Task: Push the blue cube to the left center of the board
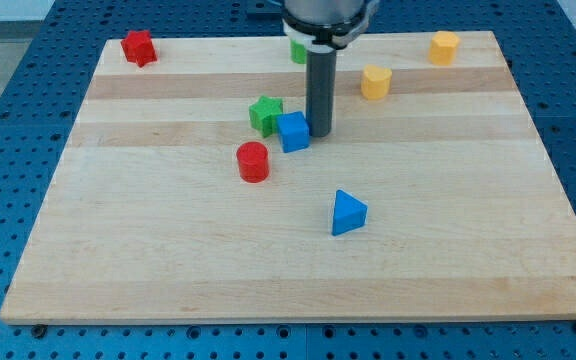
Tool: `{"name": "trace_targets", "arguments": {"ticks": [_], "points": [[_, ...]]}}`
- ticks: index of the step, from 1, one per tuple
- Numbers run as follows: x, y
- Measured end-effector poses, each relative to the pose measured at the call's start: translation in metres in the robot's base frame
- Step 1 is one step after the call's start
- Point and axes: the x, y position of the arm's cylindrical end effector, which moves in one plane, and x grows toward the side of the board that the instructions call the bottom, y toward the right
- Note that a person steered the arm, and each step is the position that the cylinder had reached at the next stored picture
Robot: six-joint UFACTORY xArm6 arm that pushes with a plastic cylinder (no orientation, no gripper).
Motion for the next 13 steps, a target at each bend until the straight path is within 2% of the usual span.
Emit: {"name": "trace_targets", "arguments": {"ticks": [3,5,7,9,11,13], "points": [[0.033,-0.028],[0.02,-0.08],[0.012,-0.105],[-0.026,-0.118],[0.008,-0.129],[-0.003,-0.146]]}}
